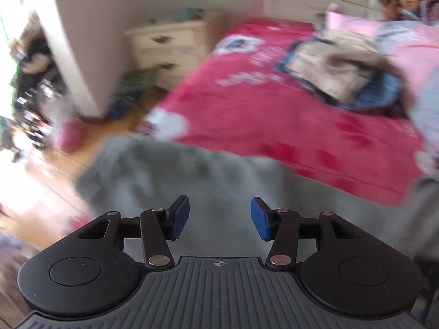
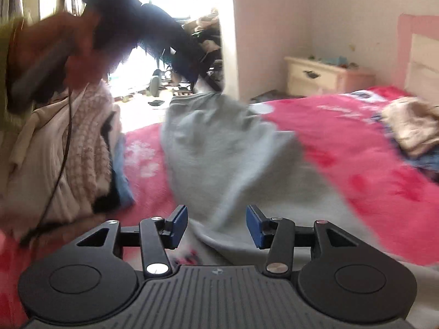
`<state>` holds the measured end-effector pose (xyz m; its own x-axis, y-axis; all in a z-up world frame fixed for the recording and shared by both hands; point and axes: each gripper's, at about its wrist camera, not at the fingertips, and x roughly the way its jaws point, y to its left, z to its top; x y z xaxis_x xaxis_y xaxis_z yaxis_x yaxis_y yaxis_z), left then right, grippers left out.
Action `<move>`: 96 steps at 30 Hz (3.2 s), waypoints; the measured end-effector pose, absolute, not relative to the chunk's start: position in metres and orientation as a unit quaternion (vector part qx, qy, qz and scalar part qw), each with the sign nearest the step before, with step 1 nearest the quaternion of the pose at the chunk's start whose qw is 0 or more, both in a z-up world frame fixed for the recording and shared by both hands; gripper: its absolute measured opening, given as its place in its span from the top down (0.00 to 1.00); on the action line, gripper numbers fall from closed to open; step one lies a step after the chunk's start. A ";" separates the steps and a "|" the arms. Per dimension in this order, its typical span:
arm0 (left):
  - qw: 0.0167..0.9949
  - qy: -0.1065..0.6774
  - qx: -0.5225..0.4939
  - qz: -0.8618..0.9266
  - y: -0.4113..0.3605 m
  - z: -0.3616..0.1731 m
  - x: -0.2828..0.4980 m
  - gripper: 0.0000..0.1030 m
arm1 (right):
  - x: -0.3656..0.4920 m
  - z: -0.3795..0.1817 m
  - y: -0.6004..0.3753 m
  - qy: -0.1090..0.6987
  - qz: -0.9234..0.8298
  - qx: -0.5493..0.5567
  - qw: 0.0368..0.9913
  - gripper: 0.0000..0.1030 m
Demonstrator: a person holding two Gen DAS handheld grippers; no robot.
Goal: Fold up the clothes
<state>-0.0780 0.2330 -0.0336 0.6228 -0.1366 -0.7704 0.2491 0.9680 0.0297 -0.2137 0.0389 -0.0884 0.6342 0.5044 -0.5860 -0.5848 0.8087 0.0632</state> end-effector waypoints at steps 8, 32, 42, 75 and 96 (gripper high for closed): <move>0.867 0.469 0.075 -0.154 0.178 -0.134 -0.102 0.50 | -0.204 -0.073 -0.120 0.356 0.065 -0.096 0.927 0.56; 0.873 0.453 0.111 -0.143 0.178 -0.168 -0.110 0.41 | -0.131 -0.149 -0.191 0.447 0.011 -0.271 0.853 0.96; 0.879 0.438 0.115 -0.151 0.178 -0.170 -0.113 0.40 | -0.203 -0.054 -0.205 0.403 -0.028 -0.302 0.863 0.96; 0.882 0.415 0.146 -0.171 0.180 -0.173 -0.115 0.33 | -0.402 -0.105 -0.149 0.554 0.075 -0.296 0.775 0.96; 0.902 0.372 0.143 -0.166 0.206 -0.123 -0.167 0.33 | -0.422 -0.114 -0.167 0.594 0.074 -0.291 0.746 0.83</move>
